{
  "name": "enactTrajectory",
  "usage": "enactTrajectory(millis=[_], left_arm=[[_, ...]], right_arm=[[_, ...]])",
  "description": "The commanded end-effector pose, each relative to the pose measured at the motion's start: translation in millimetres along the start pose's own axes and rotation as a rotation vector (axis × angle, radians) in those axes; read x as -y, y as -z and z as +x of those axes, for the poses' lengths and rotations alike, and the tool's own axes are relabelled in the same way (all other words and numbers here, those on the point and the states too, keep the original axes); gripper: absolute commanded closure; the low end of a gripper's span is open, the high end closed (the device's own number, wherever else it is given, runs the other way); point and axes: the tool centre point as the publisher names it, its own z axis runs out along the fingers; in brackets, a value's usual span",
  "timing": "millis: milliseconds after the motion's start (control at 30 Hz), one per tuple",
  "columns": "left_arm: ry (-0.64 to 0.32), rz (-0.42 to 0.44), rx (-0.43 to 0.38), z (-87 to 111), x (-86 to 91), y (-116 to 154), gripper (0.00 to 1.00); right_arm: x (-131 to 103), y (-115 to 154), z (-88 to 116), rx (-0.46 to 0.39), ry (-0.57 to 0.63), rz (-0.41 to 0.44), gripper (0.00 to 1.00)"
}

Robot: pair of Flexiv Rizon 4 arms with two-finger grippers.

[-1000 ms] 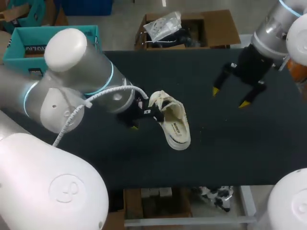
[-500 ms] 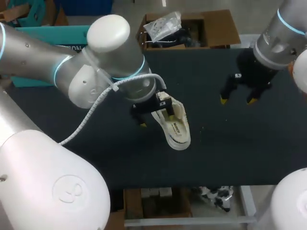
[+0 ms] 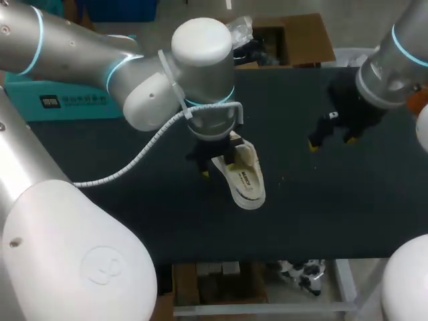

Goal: Open the shoe tongue, take the insole out of the shoe, put the insole back into the shoe, and pack the shoe into the shoebox

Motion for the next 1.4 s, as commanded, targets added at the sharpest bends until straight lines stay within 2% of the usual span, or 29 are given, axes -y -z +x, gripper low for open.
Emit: enactTrajectory(millis=[33, 200, 267, 367, 433, 500, 533, 667, 733, 900, 1100, 1267, 1400], left_arm=[[0.009, -0.017, 0.082, 3.6, 4.5, -1.8, 1.0], [0.021, -0.016, 0.079, 5.0, 9.5, -8.0, 1.0], [0.016, -0.019, 0.063, 5.2, 10.2, -9.6, 1.0], [-0.033, -0.008, 0.011, 3.7, 11.5, -8.4, 1.0], [-0.081, 0.0, -0.039, -0.3, 13.3, -3.1, 1.0], [-0.17, 0.007, -0.091, -5.1, 13.2, 3.8, 1.0], [-0.214, 0.033, -0.098, -8.4, 14.5, 7.2, 1.0], [-0.355, 0.081, -0.127, -22.5, 14.4, 20.4, 1.0], [-0.416, 0.083, -0.156, -30.5, 16.0, 28.3, 1.0], [-0.564, 0.124, -0.183, -44.6, 16.8, 46.5, 1.0], [-0.727, 0.192, -0.192, -61.4, 16.1, 74.6, 1.0], [-0.855, 0.27, -0.176, -74.7, 26.2, 95.0, 1.0], [-0.939, 0.346, -0.167, -86.0, 45.7, 114.7, 1.0]], right_arm=[[7.1, 3.2, -0.8, -0.01, 0.043, 0.009, 0.0], [18.3, 9.5, -8.5, -0.039, 0.135, -0.053, 0.0], [23.2, 12.6, -13.4, -0.059, 0.218, -0.097, 0.0], [28.3, 19.5, -20.9, -0.062, 0.31, -0.125, 0.0], [29.5, 25.3, -21.7, -0.057, 0.373, -0.105, 0.0], [28.6, 30.1, -21.2, -0.073, 0.484, -0.105, 0.0], [27.4, 32.1, -21.1, -0.084, 0.523, -0.084, 0.0], [14.8, 33.0, -17.8, -0.04, 0.642, 0.129, 0.0], [12.0, 35.6, -15.0, -0.015, 0.713, 0.166, 0.0], [6.8, 40.5, -22.3, 0.004, 0.833, 0.167, 0.0], [-5.2, 43.1, -32.2, 0.02, 0.994, 0.226, 0.0], [-19.6, 46.4, -40.7, -0.007, 1.024, 0.268, 0.0], [-19.6, 46.4, -40.7, -0.007, 1.024, 0.268, 0.0]])
